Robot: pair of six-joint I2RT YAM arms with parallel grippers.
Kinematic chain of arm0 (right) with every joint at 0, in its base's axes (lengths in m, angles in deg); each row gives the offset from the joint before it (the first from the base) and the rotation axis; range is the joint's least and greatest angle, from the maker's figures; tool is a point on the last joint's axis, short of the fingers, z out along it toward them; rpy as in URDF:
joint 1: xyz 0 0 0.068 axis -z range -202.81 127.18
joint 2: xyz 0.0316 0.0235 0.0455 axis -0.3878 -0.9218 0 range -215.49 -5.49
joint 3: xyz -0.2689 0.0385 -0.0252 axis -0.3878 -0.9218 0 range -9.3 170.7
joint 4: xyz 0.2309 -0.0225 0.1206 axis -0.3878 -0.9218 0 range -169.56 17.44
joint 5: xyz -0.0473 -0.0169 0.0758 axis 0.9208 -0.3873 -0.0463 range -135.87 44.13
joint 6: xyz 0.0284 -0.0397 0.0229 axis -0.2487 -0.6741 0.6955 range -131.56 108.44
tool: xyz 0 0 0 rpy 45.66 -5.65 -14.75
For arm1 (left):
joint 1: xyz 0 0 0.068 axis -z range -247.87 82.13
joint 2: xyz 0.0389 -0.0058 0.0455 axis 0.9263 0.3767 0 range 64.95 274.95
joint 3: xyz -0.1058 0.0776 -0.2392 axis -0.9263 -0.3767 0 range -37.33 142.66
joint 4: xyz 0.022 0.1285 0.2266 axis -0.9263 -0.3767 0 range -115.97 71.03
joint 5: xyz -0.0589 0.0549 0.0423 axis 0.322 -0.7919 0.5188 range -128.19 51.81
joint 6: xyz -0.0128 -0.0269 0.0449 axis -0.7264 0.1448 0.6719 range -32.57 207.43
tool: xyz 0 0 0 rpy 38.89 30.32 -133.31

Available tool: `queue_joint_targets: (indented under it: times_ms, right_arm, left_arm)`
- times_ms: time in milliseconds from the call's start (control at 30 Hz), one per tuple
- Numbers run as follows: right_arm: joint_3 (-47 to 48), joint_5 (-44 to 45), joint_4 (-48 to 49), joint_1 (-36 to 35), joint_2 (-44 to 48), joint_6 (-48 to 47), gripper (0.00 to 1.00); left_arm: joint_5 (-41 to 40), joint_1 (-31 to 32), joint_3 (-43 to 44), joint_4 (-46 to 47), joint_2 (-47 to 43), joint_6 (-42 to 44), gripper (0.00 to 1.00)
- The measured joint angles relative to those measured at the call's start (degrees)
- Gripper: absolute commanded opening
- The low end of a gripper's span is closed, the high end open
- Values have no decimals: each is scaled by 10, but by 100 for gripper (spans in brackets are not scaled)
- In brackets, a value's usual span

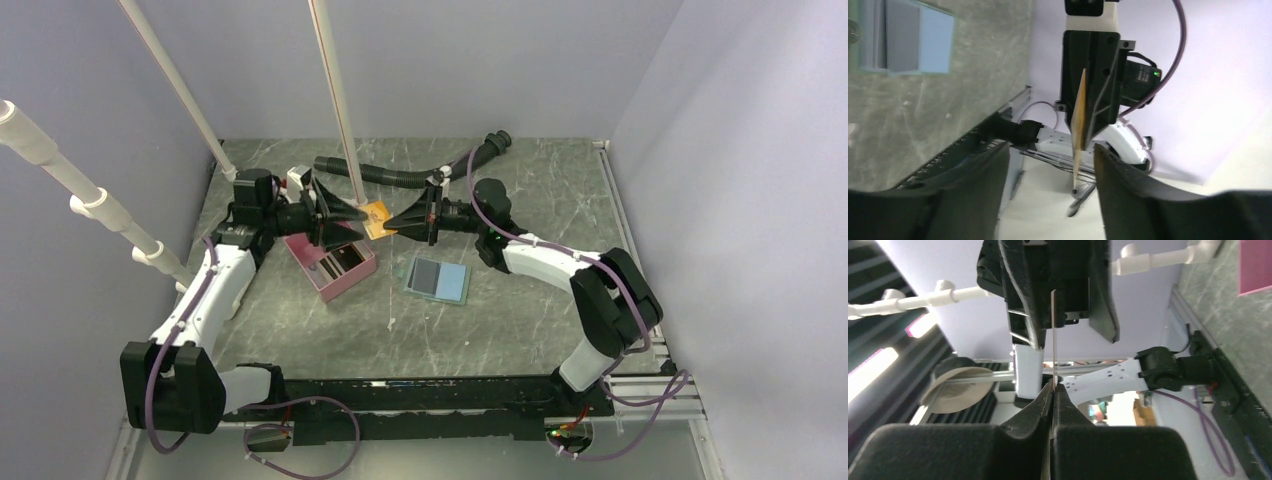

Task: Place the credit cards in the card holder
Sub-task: Insert the credit card into the card holder.

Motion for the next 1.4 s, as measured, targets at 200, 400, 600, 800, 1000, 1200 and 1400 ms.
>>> queue_joint_targets:
  times_ms: [200,400,600,800,1000,1200,1400]
  right_arm:
    - [-96,12,246,3,-35,141,0]
    - [-205,31,339,13,-56,192,0]
    - [-227,21,274,41,19,203,0]
    - [-246,3,159,89,93,207,0]
    - [-257,-15,26,154,143,173,0]
    - [-204,-16,-213,203,152,-156,0]
    - [-185,-9,-341,202,137,-440,0]
  left_arm:
    - [-113,2,96,-158,-24,133,98]
    - [-164,2,117,-202,-64,199,98]
    - [-165,4,95,-197,-42,207,98]
    - [-167,30,87,-195,-19,207,98]
    - [-187,99,84,-160,21,214,80]
    - [-198,186,81,-93,155,221,48]
    - [-201,233,87,-51,290,228,28]
